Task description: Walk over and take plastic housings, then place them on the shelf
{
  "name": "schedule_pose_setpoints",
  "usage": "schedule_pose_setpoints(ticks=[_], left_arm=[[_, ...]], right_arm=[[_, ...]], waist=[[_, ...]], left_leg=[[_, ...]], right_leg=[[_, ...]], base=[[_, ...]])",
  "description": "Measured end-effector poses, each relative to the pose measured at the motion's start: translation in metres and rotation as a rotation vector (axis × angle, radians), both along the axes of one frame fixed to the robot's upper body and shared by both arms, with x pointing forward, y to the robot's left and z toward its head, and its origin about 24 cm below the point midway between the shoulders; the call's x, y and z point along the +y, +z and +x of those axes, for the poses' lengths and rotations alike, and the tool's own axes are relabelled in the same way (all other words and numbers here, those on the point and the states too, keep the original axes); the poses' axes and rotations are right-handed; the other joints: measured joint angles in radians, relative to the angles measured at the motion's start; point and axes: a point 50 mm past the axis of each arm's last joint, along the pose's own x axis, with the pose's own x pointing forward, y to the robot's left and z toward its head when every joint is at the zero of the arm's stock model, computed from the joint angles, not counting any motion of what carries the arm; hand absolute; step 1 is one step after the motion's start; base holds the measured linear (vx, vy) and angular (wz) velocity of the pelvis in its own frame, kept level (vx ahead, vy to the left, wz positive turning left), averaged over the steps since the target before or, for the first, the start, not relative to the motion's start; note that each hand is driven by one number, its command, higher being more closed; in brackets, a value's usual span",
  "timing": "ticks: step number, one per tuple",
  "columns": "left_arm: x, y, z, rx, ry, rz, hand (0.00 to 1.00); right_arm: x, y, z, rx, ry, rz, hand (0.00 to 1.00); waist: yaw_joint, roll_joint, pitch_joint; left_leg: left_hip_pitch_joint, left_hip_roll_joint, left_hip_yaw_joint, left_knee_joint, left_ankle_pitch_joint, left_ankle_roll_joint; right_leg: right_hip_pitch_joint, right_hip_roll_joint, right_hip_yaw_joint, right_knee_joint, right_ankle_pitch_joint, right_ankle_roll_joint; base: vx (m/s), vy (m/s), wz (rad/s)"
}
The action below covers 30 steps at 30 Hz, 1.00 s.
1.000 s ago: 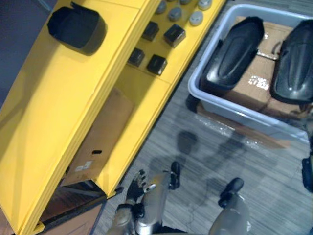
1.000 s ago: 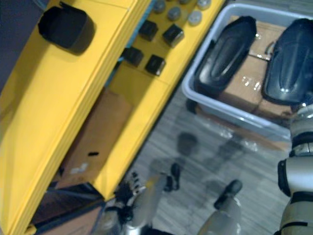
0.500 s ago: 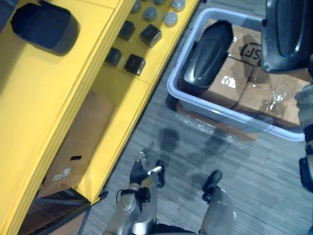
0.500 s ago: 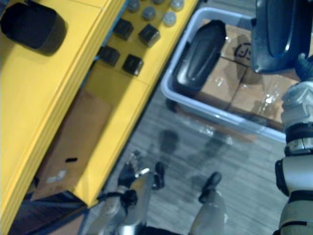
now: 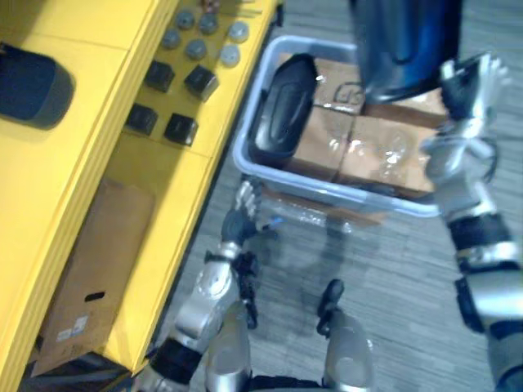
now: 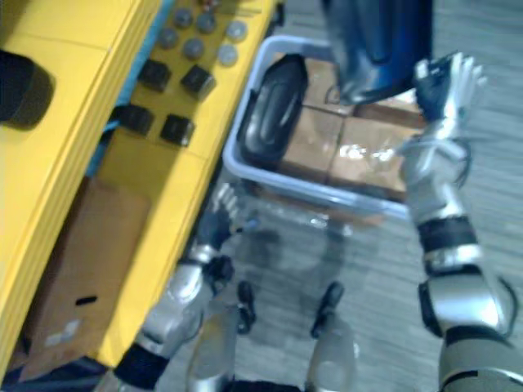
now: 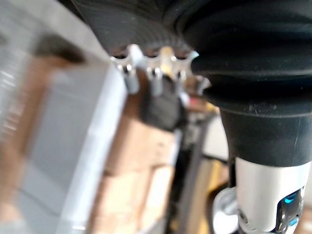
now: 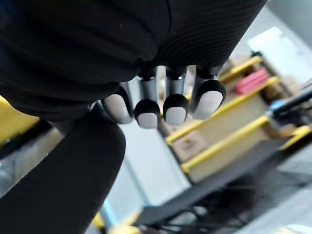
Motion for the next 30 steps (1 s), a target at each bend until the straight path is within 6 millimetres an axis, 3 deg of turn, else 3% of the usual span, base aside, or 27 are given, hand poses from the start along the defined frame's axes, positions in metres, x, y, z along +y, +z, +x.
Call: schedule_pose_setpoints(ticks=[4,10,12,20,30], left_arm=[[0.004,0.005,0.013,0.020,0.067,-0.046,0.00],[0.005,0.000,0.018,0.045,0.106,-0.093,0.00],[0.005,-0.003,0.018,0.049,0.113,-0.101,0.00],[0.002,-0.005,0.018,0.044,0.103,-0.119,0.00],[-0.015,-0.010,0.011,0.040,-0.091,-0.130,0.00]], right_arm=[[0.029,-0.039,-0.018,0.021,0.100,-0.002,1.00],[0.048,-0.066,-0.032,0.055,0.177,-0.010,1.00],[0.050,-0.080,-0.038,0.084,0.206,-0.012,1.00],[0.060,-0.098,-0.046,0.137,0.262,-0.044,1.00],[0.069,-0.121,-0.052,0.236,0.296,-0.057,1.00]], waist=[[-0.030,-0.041,-0.034],[-0.037,-0.044,-0.107],[-0.036,-0.048,-0.160],[-0.031,-0.051,-0.192],[-0.025,-0.064,-0.258]], left_leg=[[0.063,0.003,0.050,-0.026,-0.001,-0.001],[0.109,0.008,0.083,-0.041,-0.004,-0.005],[0.112,0.010,0.090,-0.045,-0.006,-0.009],[0.161,0.005,0.100,-0.058,-0.007,-0.011],[0.179,-0.009,0.090,-0.074,-0.005,-0.011]], right_leg=[[0.052,0.015,0.031,-0.076,0.035,0.006],[0.106,0.039,0.056,-0.159,0.079,0.002],[0.116,0.045,0.058,-0.188,0.093,0.002],[0.180,0.044,0.058,-0.242,0.112,0.007],[0.197,0.032,0.048,-0.243,0.121,0.014]], base=[[0.00,0.009,-0.29],[-0.01,-0.004,-0.18],[0.00,0.000,-0.09],[-0.01,0.008,-0.02],[0.01,0.018,0.02]])
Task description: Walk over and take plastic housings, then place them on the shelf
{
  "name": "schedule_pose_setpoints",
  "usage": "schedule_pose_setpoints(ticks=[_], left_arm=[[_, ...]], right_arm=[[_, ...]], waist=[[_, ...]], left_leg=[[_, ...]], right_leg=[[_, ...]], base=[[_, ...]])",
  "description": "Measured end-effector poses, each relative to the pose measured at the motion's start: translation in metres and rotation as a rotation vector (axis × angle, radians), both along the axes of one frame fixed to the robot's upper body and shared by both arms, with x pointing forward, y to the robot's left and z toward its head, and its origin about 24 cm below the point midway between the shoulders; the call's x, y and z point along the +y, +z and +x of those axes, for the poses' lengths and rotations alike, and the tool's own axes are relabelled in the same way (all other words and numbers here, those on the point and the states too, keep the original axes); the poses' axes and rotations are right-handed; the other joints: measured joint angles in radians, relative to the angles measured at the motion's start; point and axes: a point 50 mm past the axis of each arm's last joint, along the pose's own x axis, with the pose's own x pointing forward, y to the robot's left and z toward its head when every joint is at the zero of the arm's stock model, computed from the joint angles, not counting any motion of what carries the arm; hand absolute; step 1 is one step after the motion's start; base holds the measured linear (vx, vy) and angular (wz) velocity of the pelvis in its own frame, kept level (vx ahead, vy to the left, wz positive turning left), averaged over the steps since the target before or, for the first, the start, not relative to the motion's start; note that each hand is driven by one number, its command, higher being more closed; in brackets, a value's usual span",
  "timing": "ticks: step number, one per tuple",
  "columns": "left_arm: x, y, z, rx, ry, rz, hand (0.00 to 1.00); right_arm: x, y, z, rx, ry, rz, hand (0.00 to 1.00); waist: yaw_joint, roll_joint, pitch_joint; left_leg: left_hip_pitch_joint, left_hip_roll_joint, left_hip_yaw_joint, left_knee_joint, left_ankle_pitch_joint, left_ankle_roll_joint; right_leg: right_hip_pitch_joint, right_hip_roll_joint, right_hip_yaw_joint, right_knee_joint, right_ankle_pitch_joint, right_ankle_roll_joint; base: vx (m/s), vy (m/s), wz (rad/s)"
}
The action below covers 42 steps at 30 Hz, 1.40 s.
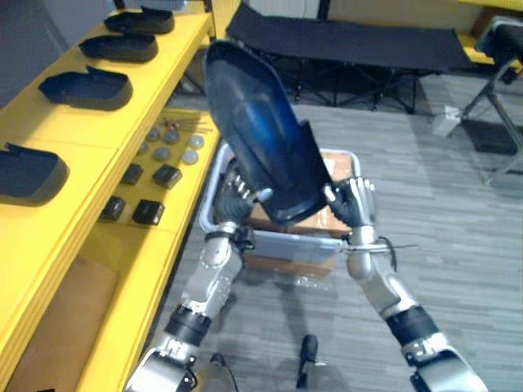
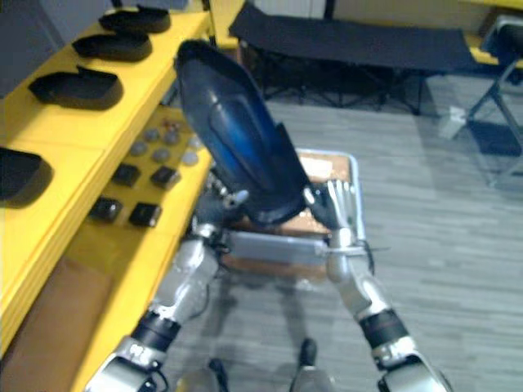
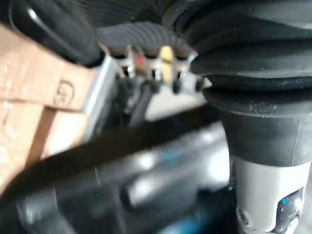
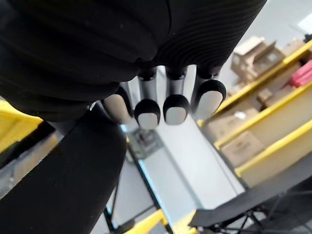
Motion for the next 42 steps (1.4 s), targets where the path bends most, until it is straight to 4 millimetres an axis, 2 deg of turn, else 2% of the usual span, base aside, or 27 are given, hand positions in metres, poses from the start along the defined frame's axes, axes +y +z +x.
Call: schedule_pose_setpoints(ticks=[4,8,9,15,20,24,31,32,38,42], left_arm=[[-0.005,0.004,-0.004,-0.012,-0.047,-0.022,0.00],[-0.004,-0.003,-0.010,0.013,-0.047,-0.023,0.00],[-0.005,-0.005,-0.011,0.025,-0.051,-0.020,1.00],[-0.005,-0.006,-0.016,0.048,-0.024,-0.028,1.00],[0.007,-0.014,-0.018,0.085,0.067,-0.042,1.00],[0.019,-0.013,-0.018,0.063,0.145,-0.045,1.00],[0.024,-0.020,-0.025,0.077,0.170,-0.062,1.00],[0.024,-0.021,-0.025,0.078,0.171,-0.061,1.00],[0.025,-0.032,-0.033,0.120,0.189,-0.086,1.00],[0.027,-0.035,-0.033,0.140,0.200,-0.069,1.00]], right_arm=[[-0.002,-0.009,0.000,0.035,-0.012,-0.001,1.00],[0.004,-0.012,-0.002,0.048,0.008,-0.003,1.00],[0.004,-0.014,-0.003,0.051,0.010,-0.003,1.00],[0.013,-0.022,-0.010,0.072,0.074,0.000,1.00],[0.022,-0.035,-0.027,0.093,0.152,0.033,1.00],[0.035,-0.034,-0.037,0.082,0.236,0.075,1.00],[0.038,-0.044,-0.051,0.144,0.282,0.093,1.00],[0.038,-0.045,-0.053,0.149,0.281,0.103,0.00],[0.045,-0.038,-0.066,0.122,0.372,0.190,0.00],[0.049,-0.033,-0.069,0.137,0.442,0.275,0.00]], waist=[[0.004,-0.006,-0.008],[0.005,-0.017,-0.017],[0.006,-0.019,-0.019],[0.005,-0.020,-0.028],[0.004,-0.022,-0.070],[0.006,-0.024,-0.072],[0.005,-0.022,-0.073],[0.005,-0.020,-0.074],[0.004,0.007,-0.092],[0.004,0.010,-0.094]], left_leg=[[-0.001,-0.007,-0.019,0.000,0.000,0.001],[0.000,-0.013,-0.020,-0.018,0.009,-0.001],[0.000,-0.013,-0.021,-0.023,0.014,-0.001],[0.004,-0.012,-0.020,-0.036,0.024,-0.004],[0.020,-0.017,-0.018,-0.055,0.026,-0.006],[0.021,-0.020,-0.018,-0.055,0.026,-0.005],[0.023,-0.020,-0.013,-0.060,0.027,-0.008],[0.023,-0.020,-0.013,-0.063,0.028,-0.009],[0.036,-0.016,0.009,-0.069,0.029,-0.011],[0.037,-0.016,0.009,-0.069,0.029,-0.011]], right_leg=[[0.013,-0.006,-0.018,0.000,-0.001,0.001],[0.008,-0.009,-0.022,-0.001,-0.009,0.002],[0.005,-0.009,-0.023,-0.001,-0.009,0.002],[0.001,-0.008,-0.025,-0.001,-0.009,-0.001],[0.010,-0.005,-0.031,-0.001,-0.007,0.000],[0.011,-0.005,-0.033,-0.001,-0.008,0.001],[0.008,-0.003,-0.032,-0.001,-0.011,-0.003],[0.006,-0.003,-0.032,-0.001,-0.012,-0.003],[0.000,0.002,-0.014,-0.001,-0.012,-0.004],[0.001,0.002,-0.014,-0.001,-0.012,-0.004]], base=[[-0.04,0.026,0.14],[-0.04,-0.005,0.00],[0.00,0.000,0.00],[0.00,0.000,0.00],[0.05,0.025,0.01],[-0.02,0.009,0.00],[-0.04,0.009,-0.03],[0.00,0.000,0.00],[0.01,0.022,-0.10],[0.00,0.000,0.00]])
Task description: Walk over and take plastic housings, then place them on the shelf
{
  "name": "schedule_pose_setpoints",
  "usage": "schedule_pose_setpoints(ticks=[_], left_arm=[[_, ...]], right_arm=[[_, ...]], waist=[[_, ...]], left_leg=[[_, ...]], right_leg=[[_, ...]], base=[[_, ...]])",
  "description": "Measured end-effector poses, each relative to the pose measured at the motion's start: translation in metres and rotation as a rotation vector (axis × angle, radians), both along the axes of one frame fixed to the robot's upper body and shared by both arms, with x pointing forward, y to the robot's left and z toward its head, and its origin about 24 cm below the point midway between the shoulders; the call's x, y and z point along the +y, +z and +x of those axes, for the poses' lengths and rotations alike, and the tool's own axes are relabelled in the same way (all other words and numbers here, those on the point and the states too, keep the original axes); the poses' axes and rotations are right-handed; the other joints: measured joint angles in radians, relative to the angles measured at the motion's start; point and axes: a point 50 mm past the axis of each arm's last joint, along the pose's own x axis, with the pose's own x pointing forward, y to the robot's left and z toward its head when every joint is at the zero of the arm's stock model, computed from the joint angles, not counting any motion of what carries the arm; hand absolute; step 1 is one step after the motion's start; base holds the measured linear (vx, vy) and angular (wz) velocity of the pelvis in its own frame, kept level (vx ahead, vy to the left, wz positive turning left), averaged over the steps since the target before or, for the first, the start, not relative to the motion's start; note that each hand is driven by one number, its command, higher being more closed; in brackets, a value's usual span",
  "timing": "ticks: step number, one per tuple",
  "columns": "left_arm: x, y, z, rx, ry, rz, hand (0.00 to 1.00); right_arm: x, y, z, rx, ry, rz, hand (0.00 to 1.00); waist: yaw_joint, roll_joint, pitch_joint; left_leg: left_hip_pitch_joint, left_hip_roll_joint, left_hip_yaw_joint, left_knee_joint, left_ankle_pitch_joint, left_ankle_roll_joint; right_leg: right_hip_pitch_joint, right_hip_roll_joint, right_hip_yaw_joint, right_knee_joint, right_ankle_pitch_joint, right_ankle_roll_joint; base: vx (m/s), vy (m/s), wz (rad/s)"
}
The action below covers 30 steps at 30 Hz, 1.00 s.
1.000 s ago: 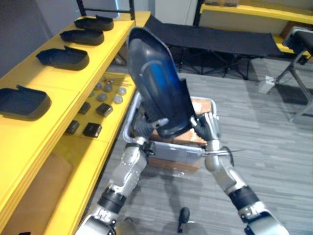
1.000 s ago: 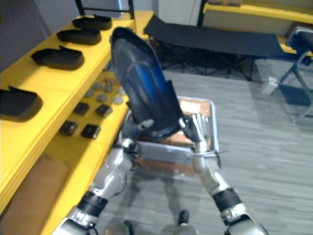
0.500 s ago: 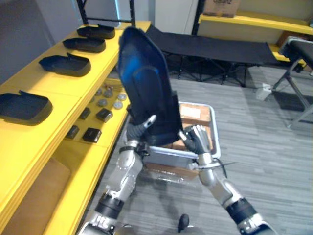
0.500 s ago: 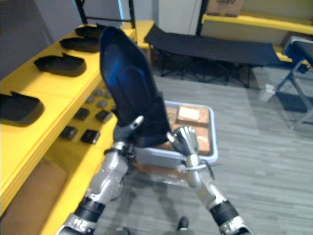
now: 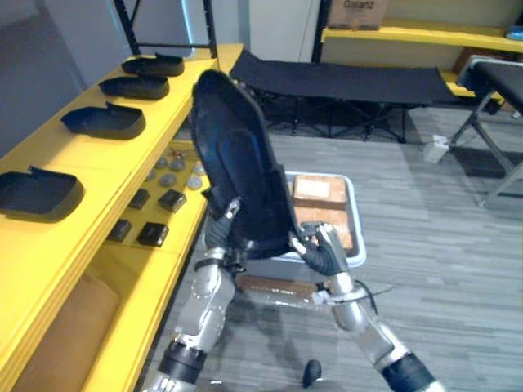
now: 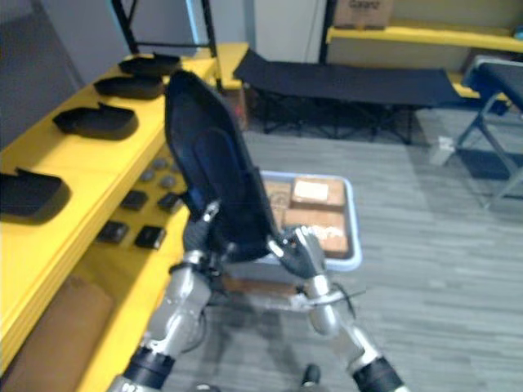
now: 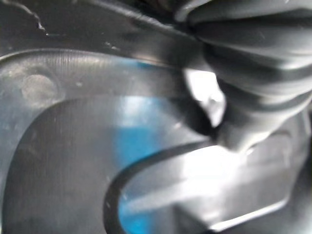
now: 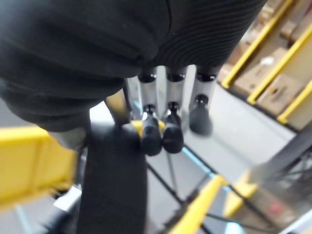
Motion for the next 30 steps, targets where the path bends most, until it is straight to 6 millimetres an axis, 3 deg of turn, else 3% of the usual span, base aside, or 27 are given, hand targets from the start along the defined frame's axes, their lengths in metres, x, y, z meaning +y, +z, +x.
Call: schedule_pose_setpoints(ticks=[5,8,11,13,18,25,28,30], left_arm=[[0.009,-0.008,-0.008,0.024,0.124,0.180,1.00],[0.021,-0.007,-0.010,0.016,0.260,0.292,1.00],[0.035,-0.007,-0.015,0.018,0.373,0.353,1.00],[0.042,-0.004,-0.015,0.015,0.447,0.369,1.00],[0.056,0.006,-0.019,-0.009,0.627,0.400,1.00],[0.069,0.015,-0.028,-0.049,0.780,0.452,1.00],[0.078,0.023,-0.042,-0.121,0.820,0.429,1.00],[0.077,0.032,-0.056,-0.200,0.793,0.410,1.00]], right_arm=[[0.009,0.016,-0.002,0.060,0.100,0.225,0.00],[0.011,0.041,-0.004,0.008,0.129,0.377,0.00],[-0.001,0.067,-0.004,-0.053,0.138,0.485,0.00],[-0.013,0.072,-0.002,-0.036,0.118,0.543,0.00],[-0.044,0.067,0.001,0.036,0.013,0.638,0.00],[-0.085,0.055,-0.015,0.066,-0.195,0.709,0.00],[-0.104,0.030,-0.027,0.165,-0.320,0.778,0.00],[-0.111,-0.005,-0.040,0.306,-0.430,0.781,0.00]], waist=[[0.004,-0.002,-0.005],[0.006,-0.003,-0.006],[0.004,-0.007,-0.017],[0.004,-0.010,-0.020],[0.001,-0.010,-0.022],[-0.021,-0.009,-0.023],[-0.032,-0.008,-0.023],[-0.032,-0.006,-0.022]], left_leg=[[0.020,-0.002,0.000,-0.008,0.000,0.000],[0.028,-0.004,0.001,-0.017,0.001,-0.001],[0.034,-0.004,0.002,-0.019,0.002,-0.003],[0.041,-0.005,0.003,-0.020,0.002,-0.003],[0.070,-0.006,0.031,-0.032,0.000,-0.003],[0.096,-0.008,0.062,-0.056,-0.001,-0.005],[0.097,-0.009,0.074,-0.068,0.000,-0.006],[0.098,-0.009,0.082,-0.070,0.000,-0.007]], right_leg=[[0.018,-0.001,-0.001,0.000,-0.002,0.002],[0.019,-0.001,0.000,0.000,-0.005,0.003],[0.021,-0.001,0.000,0.000,-0.011,0.008],[0.027,-0.001,0.001,0.000,-0.010,0.007],[0.035,0.000,0.027,0.000,-0.012,0.009],[0.031,0.004,0.055,0.000,-0.014,0.010],[0.017,0.005,0.064,0.000,-0.016,0.011],[0.015,0.007,0.074,0.000,-0.016,0.011]], base=[[0.00,0.000,0.00],[-0.04,0.014,-0.01],[-0.01,0.002,-0.01],[0.00,0.017,-0.02],[0.00,0.028,-0.12],[0.00,0.012,-0.13],[0.00,0.006,-0.10],[0.03,0.013,-0.11]])
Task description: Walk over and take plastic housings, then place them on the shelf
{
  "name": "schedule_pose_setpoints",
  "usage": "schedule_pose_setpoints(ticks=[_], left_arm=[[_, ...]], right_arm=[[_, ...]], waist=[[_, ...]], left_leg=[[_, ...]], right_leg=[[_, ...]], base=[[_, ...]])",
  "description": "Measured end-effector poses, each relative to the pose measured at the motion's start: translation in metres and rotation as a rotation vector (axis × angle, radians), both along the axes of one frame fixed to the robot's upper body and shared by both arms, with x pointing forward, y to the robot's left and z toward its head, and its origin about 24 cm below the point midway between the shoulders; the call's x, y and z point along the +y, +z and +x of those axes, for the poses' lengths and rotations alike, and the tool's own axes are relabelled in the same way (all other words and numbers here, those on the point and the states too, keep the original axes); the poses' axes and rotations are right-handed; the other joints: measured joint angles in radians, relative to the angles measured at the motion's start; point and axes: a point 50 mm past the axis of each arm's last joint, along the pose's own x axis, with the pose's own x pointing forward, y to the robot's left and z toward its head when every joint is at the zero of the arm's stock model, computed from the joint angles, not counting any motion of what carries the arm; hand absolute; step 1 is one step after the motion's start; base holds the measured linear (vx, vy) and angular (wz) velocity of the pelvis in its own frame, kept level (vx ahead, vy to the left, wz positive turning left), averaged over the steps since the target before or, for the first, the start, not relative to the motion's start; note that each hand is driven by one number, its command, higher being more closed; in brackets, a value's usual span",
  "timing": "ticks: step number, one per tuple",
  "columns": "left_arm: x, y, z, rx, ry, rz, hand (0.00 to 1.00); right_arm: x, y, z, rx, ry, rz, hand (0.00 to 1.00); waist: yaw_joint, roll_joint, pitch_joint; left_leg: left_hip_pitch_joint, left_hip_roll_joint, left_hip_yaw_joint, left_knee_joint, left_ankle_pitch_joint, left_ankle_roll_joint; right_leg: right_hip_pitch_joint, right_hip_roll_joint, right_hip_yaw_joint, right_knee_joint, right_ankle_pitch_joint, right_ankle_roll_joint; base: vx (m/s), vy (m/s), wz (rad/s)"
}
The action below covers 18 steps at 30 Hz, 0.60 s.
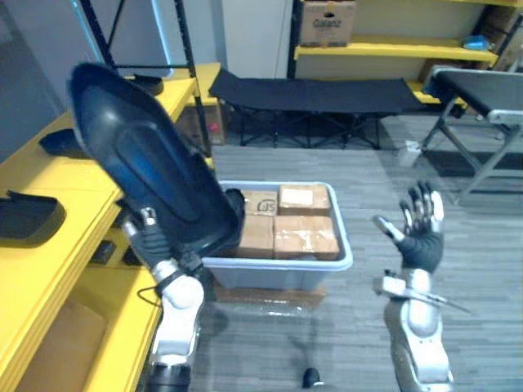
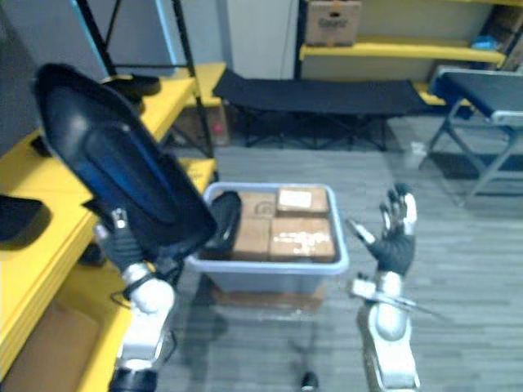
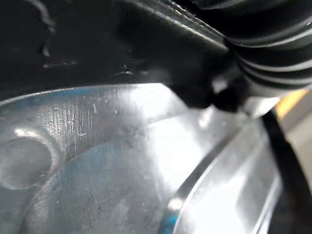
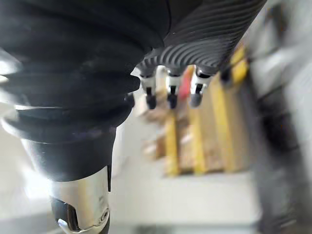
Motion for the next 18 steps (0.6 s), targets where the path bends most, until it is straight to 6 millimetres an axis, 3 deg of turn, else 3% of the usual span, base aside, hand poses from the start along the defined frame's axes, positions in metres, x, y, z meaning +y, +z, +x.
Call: schedule_pose_setpoints(ticks=[3,5,11,16,18], left_arm=[[-0.007,0.004,-0.012,-0.049,-0.087,0.022,1.00],[-0.010,0.003,-0.016,-0.057,-0.137,0.030,1.00],[-0.004,0.004,-0.019,-0.083,-0.136,0.027,1.00],[0.039,0.013,-0.034,-0.135,0.126,0.044,1.00],[0.061,0.026,-0.054,-0.191,0.289,0.067,1.00]], right_arm=[[-0.002,-0.033,-0.017,0.139,-0.042,0.056,0.00],[-0.006,-0.040,-0.022,0.160,-0.071,0.099,0.00],[-0.026,-0.029,-0.019,0.052,-0.094,0.113,0.00],[-0.014,-0.006,0.010,-0.077,0.067,0.084,0.00],[0.008,0.000,0.019,-0.108,0.202,0.103,0.00]], waist=[[-0.001,0.006,0.002],[-0.001,0.008,0.004],[-0.003,0.026,0.035],[0.009,0.032,0.051],[0.049,0.034,0.052]], left_leg=[[-0.001,-0.001,0.000,0.002,-0.006,0.000],[-0.010,0.000,-0.001,0.015,-0.015,0.000],[-0.078,0.009,-0.026,0.108,-0.061,0.011],[-0.091,-0.004,-0.090,0.106,-0.061,0.013],[-0.110,-0.019,-0.164,0.102,-0.053,0.018]], right_leg=[[0.000,-0.001,0.000,0.000,-0.001,0.002],[-0.003,-0.003,0.000,0.000,-0.003,0.004],[-0.017,-0.015,-0.015,0.000,-0.003,0.006],[0.014,-0.032,-0.079,0.000,-0.018,0.009],[0.046,-0.043,-0.153,0.001,-0.026,0.020]], base=[[0.00,0.000,0.00],[0.00,0.000,0.00],[-0.06,0.018,0.08],[-0.02,0.013,0.39],[0.04,0.036,0.83]])
